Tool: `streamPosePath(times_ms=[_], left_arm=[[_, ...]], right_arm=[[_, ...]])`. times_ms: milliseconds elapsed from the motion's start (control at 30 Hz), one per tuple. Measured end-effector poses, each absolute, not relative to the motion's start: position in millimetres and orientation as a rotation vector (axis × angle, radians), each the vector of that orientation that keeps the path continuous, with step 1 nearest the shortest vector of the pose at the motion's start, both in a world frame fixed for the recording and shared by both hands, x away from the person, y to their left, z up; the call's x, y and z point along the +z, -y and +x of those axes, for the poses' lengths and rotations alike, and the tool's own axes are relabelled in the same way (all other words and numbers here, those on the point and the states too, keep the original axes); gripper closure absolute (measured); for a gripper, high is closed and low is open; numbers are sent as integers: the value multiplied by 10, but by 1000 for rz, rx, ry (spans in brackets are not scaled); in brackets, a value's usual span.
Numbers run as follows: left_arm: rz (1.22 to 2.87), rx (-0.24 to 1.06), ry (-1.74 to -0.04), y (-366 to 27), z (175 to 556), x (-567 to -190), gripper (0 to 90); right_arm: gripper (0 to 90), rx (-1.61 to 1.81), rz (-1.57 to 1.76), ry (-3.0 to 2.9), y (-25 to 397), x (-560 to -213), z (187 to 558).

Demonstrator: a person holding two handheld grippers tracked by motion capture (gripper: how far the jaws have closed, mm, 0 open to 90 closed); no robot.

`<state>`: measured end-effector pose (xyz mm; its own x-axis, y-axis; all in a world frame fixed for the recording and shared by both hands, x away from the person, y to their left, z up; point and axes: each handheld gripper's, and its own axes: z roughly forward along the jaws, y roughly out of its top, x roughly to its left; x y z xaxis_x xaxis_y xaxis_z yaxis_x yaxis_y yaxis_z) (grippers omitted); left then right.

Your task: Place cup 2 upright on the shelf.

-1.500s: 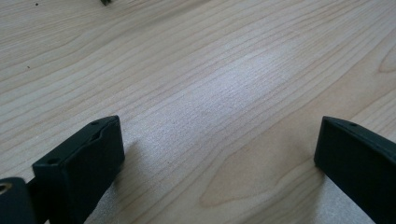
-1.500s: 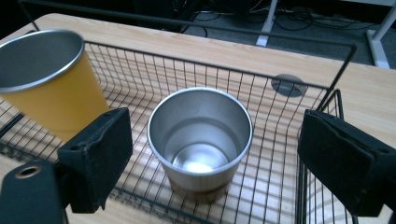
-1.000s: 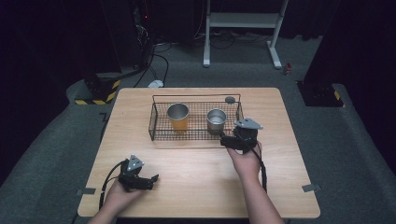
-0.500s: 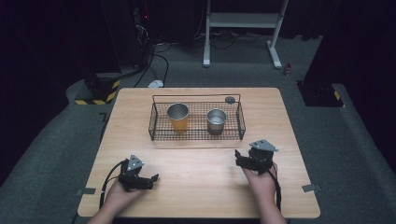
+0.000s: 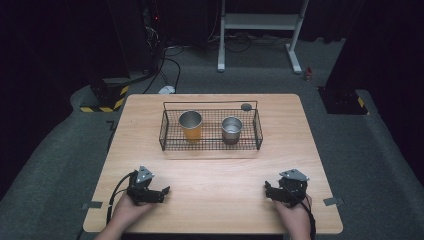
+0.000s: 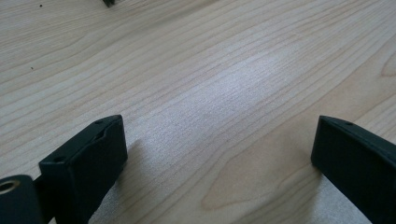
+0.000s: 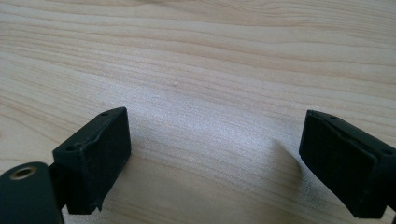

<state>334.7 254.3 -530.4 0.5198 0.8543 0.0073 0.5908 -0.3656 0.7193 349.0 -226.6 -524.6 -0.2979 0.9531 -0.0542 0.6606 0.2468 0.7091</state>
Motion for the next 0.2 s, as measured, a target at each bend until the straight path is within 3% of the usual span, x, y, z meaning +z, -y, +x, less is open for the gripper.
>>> streamPosePath(times_ms=[200], left_arm=[[2085,512,-1182,-2540,3349,-5306,39]], right_arm=[[102,822,1509,-2041,2289,-5251,3510]])
